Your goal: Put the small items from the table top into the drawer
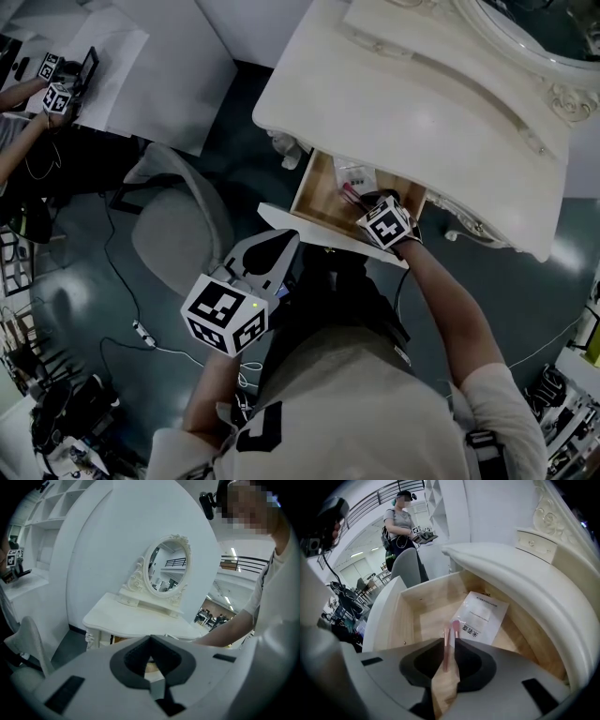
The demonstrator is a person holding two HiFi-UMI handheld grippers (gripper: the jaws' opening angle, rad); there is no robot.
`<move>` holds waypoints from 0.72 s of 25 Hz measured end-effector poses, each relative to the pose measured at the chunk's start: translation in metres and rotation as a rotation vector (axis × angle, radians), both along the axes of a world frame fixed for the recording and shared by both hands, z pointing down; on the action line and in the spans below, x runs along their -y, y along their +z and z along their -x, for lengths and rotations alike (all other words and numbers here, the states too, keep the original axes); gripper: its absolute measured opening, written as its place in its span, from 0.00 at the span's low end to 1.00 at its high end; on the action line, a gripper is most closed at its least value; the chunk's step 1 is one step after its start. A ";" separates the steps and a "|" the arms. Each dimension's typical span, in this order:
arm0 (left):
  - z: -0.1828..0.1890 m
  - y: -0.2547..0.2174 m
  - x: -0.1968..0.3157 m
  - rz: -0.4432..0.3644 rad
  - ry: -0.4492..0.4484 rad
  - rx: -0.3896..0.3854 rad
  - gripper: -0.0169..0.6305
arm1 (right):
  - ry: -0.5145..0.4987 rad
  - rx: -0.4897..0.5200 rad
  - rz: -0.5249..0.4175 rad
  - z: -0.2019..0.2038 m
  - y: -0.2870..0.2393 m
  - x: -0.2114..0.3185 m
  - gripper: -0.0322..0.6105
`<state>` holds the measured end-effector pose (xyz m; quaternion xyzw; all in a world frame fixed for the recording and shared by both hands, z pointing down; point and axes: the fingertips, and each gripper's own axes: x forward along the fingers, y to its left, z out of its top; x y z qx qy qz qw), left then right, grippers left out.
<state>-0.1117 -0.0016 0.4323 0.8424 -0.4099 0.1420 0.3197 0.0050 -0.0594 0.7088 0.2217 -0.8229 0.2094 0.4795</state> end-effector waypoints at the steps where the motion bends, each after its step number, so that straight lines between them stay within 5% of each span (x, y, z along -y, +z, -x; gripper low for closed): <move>1: -0.001 0.000 0.000 -0.003 0.002 -0.002 0.11 | 0.001 0.004 -0.007 0.000 -0.002 0.001 0.15; 18: -0.022 -0.015 0.002 -0.057 0.115 -0.032 0.11 | 0.178 0.157 -0.132 -0.008 -0.078 0.009 0.15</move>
